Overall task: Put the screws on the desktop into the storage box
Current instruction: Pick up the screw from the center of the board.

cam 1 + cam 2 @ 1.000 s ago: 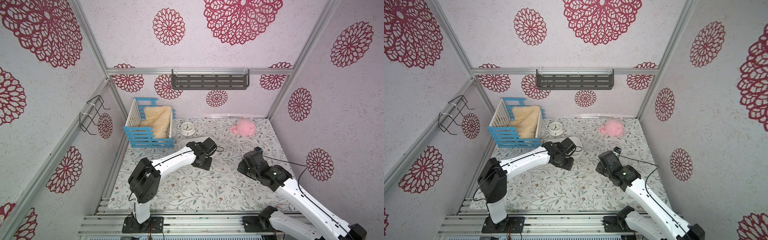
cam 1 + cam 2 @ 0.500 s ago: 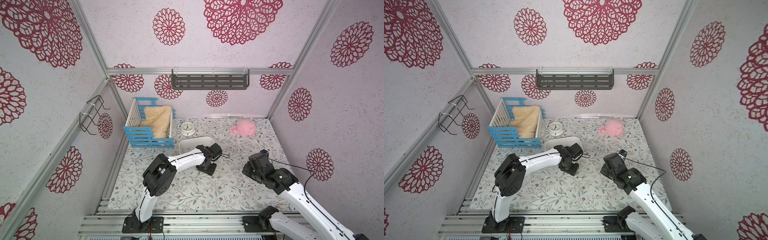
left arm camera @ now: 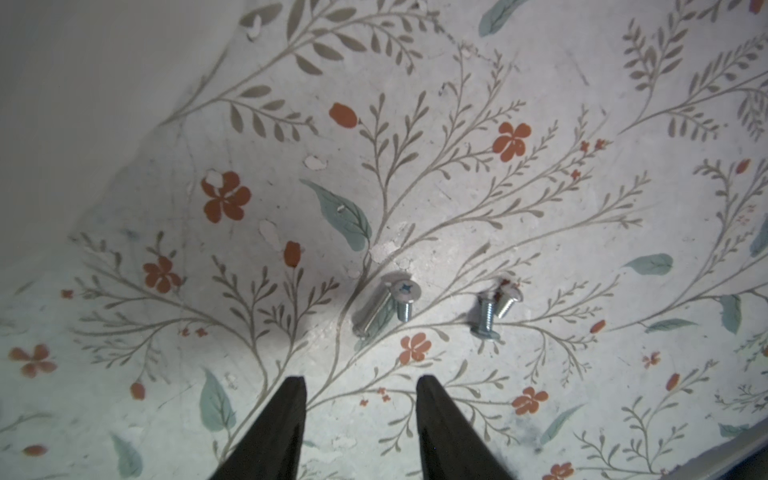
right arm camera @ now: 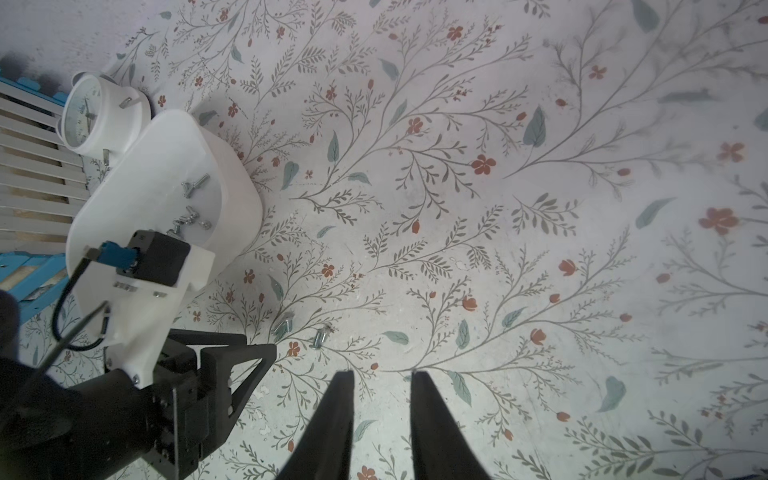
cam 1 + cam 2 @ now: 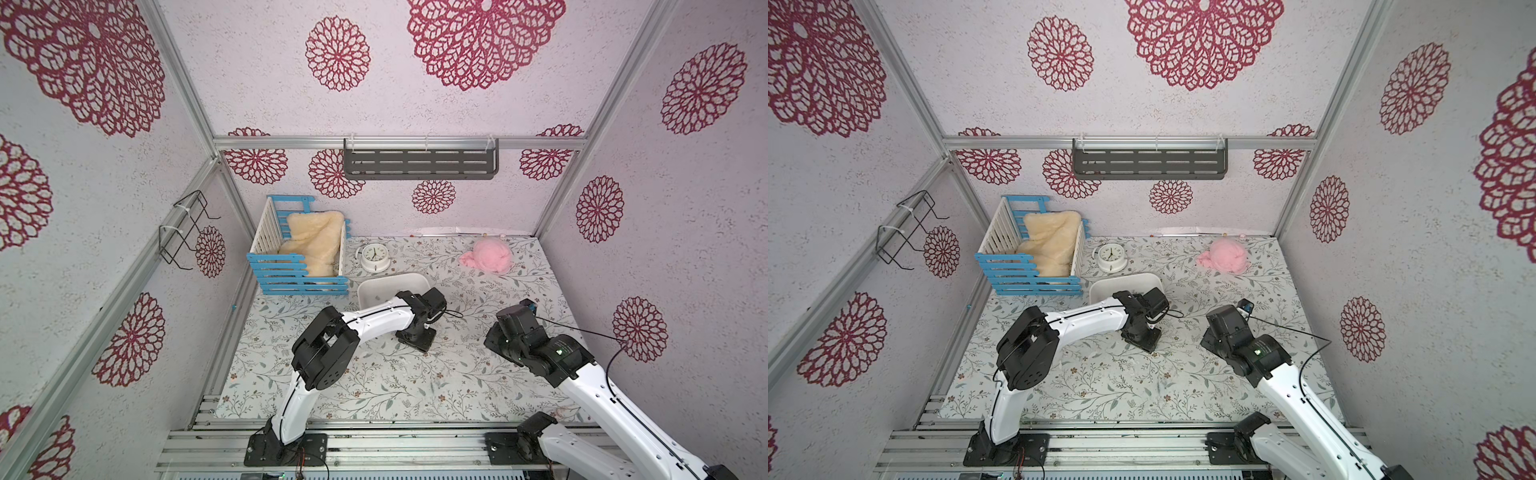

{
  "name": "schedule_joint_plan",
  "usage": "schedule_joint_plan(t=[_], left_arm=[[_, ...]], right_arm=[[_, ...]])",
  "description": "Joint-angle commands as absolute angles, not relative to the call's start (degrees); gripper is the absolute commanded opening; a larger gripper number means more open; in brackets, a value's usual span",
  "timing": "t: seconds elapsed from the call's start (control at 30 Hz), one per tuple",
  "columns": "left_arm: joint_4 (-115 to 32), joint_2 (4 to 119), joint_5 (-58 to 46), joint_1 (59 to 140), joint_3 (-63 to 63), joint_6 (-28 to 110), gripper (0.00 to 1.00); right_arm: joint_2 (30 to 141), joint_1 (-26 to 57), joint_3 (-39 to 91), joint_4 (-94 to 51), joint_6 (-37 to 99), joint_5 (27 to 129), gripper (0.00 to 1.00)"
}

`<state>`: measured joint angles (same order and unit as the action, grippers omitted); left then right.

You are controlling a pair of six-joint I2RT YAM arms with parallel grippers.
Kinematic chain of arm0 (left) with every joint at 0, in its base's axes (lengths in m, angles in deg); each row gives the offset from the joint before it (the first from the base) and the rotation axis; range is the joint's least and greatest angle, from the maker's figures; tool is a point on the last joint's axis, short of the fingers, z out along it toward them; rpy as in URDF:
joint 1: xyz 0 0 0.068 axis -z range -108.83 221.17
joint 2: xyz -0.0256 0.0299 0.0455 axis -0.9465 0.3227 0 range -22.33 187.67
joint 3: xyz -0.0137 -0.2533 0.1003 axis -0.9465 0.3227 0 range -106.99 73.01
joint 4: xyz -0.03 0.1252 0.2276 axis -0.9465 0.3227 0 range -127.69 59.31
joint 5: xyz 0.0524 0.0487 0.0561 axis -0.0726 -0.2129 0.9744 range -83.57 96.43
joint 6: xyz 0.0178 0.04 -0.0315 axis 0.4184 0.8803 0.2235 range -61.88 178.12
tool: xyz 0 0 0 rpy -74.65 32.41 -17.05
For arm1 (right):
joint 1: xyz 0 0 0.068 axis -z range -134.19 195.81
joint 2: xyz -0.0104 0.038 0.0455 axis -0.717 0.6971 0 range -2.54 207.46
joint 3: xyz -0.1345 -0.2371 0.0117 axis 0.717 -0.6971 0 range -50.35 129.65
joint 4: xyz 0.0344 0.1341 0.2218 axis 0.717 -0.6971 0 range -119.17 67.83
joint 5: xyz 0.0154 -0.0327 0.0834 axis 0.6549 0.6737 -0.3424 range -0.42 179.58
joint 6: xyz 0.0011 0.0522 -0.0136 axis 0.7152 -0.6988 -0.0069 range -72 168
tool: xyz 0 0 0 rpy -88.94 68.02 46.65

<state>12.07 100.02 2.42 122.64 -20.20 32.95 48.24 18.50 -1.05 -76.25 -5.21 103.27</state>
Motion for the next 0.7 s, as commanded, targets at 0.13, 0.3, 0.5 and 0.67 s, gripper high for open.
schedule_joint_plan(t=[0.13, 0.3, 0.5, 0.67], left_arm=[[11.84, 101.99, 2.29, 123.32, -22.66, 33.8, 0.48], [11.79, 103.24, 2.24, 123.37, -23.57, 34.0, 0.48], [11.79, 104.35, 2.35, 123.35, -23.55, 34.13, 0.47], [11.79, 104.85, 2.33, 123.37, -23.43, 34.28, 0.44]], right_arm=[[48.43, 19.09, -0.78, -74.21, -4.38, 103.47, 0.28], [48.56, 19.17, -0.75, -74.04, -4.28, 103.31, 0.28], [48.61, 19.19, -0.9, -73.93, -4.29, 103.12, 0.28], [48.7, 19.27, -1.25, -73.42, -4.24, 102.8, 0.28]])
